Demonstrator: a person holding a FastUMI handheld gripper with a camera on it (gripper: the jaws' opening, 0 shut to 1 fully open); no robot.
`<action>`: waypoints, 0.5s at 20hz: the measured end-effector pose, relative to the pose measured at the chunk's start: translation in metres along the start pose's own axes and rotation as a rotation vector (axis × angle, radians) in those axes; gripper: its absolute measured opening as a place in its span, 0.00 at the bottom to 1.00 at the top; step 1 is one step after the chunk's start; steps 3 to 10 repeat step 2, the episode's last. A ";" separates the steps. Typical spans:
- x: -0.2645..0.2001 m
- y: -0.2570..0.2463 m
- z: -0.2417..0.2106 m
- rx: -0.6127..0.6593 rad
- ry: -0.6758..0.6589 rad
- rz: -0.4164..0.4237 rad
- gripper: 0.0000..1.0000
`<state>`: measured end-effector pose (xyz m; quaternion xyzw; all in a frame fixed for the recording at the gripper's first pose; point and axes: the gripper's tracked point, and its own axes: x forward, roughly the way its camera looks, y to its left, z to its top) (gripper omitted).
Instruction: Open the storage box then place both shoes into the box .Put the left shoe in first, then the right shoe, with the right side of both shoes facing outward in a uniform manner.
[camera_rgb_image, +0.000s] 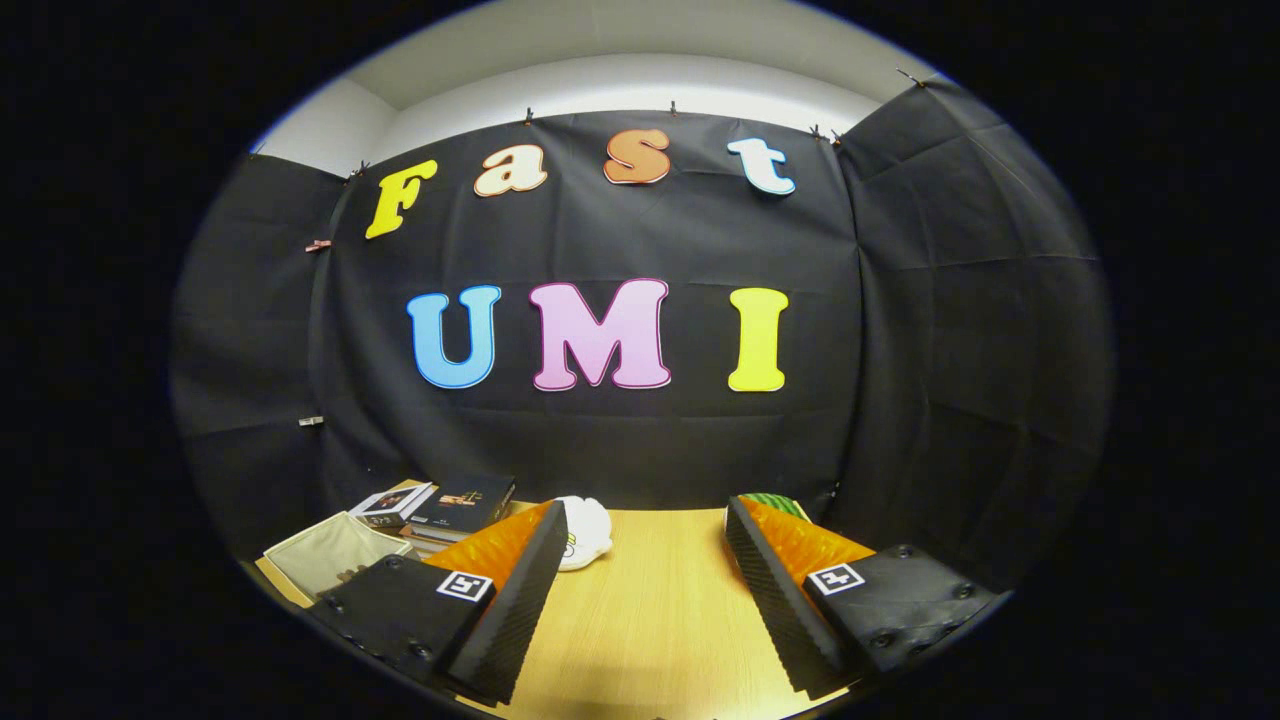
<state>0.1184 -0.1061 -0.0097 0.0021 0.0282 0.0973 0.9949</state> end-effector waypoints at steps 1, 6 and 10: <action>-0.001 0.001 -0.004 0.006 0.006 0.010 0.98; -0.003 0.005 -0.006 0.012 0.015 0.021 0.98; -0.003 0.005 -0.006 0.012 0.015 0.021 0.98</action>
